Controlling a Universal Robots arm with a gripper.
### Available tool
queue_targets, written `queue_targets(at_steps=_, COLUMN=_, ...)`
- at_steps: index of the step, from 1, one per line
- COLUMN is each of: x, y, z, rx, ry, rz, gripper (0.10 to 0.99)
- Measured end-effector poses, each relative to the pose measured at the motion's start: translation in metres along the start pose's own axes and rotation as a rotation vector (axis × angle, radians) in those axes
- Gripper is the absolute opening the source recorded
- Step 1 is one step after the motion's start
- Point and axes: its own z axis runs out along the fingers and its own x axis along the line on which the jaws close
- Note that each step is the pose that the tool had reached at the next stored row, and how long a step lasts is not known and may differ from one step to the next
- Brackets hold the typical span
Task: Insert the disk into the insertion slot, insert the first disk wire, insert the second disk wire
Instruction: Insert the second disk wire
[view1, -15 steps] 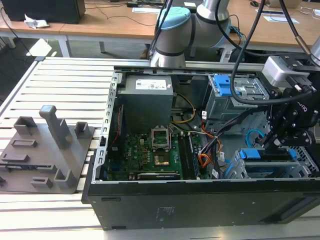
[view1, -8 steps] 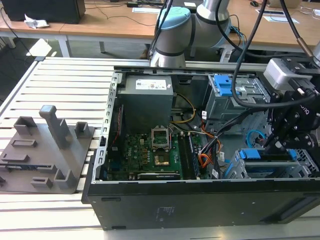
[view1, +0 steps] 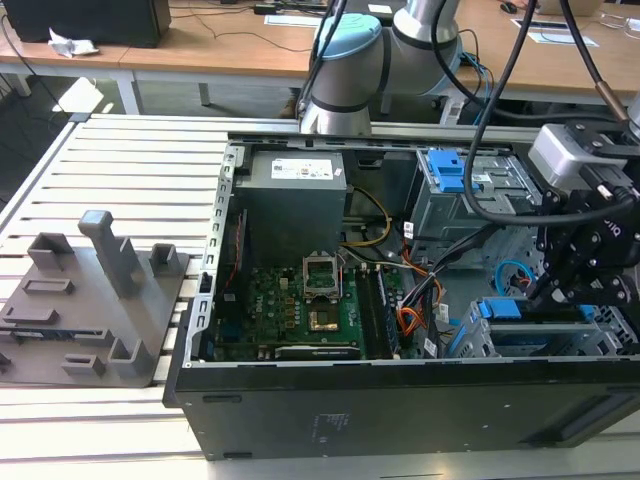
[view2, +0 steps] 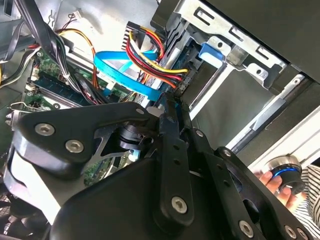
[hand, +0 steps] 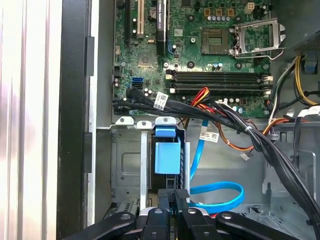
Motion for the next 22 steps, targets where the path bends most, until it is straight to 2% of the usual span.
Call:
queue_targets(at_steps=6, x=0.0000, y=-0.0001, z=0.0014, rx=0.000, ry=-0.0005, rz=0.000, gripper=0.180)
queue_targets(at_steps=7, x=0.0000, y=-0.0001, z=0.0015, rx=0.000, ry=-0.0006, rz=0.000, gripper=0.243)
queue_targets(at_steps=9, x=0.0000, y=-0.0001, z=0.0012, rx=0.000, ry=-0.0003, rz=0.000, gripper=0.243)
queue_targets(at_steps=12, x=0.0003, y=0.0008, z=-0.0150, rx=0.000, ry=-0.0002, rz=0.000, gripper=0.243)
queue_targets(at_steps=14, x=0.0005, y=0.0015, z=-0.0285, rx=0.000, ry=0.0003, rz=0.000, gripper=0.243)
queue_targets(at_steps=16, x=0.0006, y=0.0019, z=-0.0347, rx=0.000, ry=0.0005, rz=0.000, gripper=0.227)
queue_targets(at_steps=17, x=0.0007, y=0.0020, z=-0.0381, rx=0.000, ry=0.0006, rz=0.000, gripper=0.161)
queue_targets(at_steps=18, x=0.0007, y=0.0021, z=-0.0400, rx=0.000, ry=0.0005, rz=0.000, gripper=0.161)
queue_targets(at_steps=19, x=0.0008, y=0.0023, z=-0.0427, rx=0.000, ry=0.0005, rz=0.000, gripper=0.106)
queue_targets(at_steps=20, x=0.0008, y=0.0024, z=-0.0456, rx=0.000, ry=0.0006, rz=0.000, gripper=0.106)
queue_targets(at_steps=22, x=0.0008, y=0.0024, z=-0.0464, rx=0.000, ry=0.0003, rz=0.000, gripper=0.106)
